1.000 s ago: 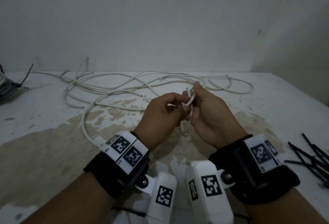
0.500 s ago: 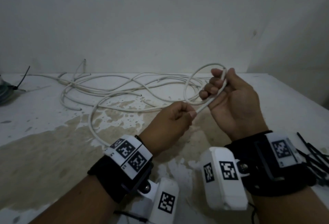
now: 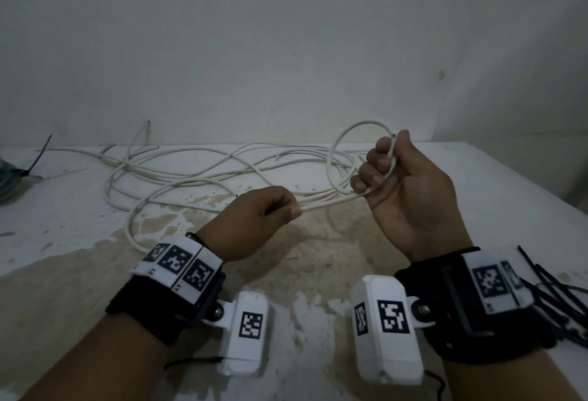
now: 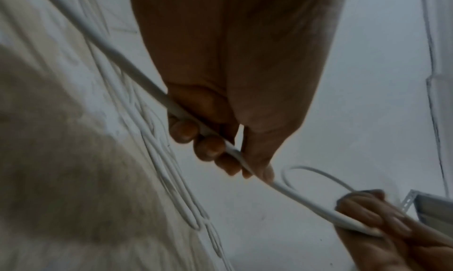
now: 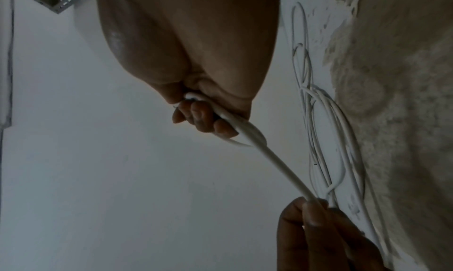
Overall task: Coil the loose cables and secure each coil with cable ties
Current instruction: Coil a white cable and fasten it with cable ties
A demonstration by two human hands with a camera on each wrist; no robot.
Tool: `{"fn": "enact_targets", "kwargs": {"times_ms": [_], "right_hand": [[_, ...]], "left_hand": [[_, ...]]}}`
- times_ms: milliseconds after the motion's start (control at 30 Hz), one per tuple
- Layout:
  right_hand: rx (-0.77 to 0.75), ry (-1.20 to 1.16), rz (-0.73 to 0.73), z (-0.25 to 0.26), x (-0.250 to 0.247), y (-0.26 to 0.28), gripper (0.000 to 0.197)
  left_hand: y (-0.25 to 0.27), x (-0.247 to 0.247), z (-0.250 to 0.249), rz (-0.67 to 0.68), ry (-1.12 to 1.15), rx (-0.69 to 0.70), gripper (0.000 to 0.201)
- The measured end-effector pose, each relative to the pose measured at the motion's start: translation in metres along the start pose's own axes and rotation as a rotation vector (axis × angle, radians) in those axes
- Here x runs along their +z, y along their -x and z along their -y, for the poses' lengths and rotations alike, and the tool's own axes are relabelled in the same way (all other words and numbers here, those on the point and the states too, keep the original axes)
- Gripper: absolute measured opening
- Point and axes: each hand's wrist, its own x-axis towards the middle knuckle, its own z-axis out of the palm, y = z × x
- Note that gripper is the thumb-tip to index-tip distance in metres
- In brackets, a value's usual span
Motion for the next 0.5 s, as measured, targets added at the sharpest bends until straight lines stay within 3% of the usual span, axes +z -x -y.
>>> {"fn": "enact_targets", "kwargs": {"times_ms": [100, 267, 400, 500], "right_hand": [[-0.008, 0.016, 0.029, 0.003, 0.004, 0.002, 0.036], [-0.018, -0.020, 0.065, 0.020, 0.005, 0.010, 0.041], [0.101, 0.021, 0.176, 0.012, 0.013, 0.015, 0.039], [0.110, 0.171, 0.246, -0.007, 0.019, 0.018, 0.038]], "left_hand": [[-0.003, -0.020, 0.002, 0.100, -0.050, -0.065, 0.018], [-0.013, -0.072, 0.013, 0.214, -0.370, -0.189, 0.039], [-0.020, -0.112, 0.005, 0.118, -0.575, -0.263, 0.036], [-0.030, -0.124, -0.015, -0.024, -0.485, -0.320, 0.037]]}}
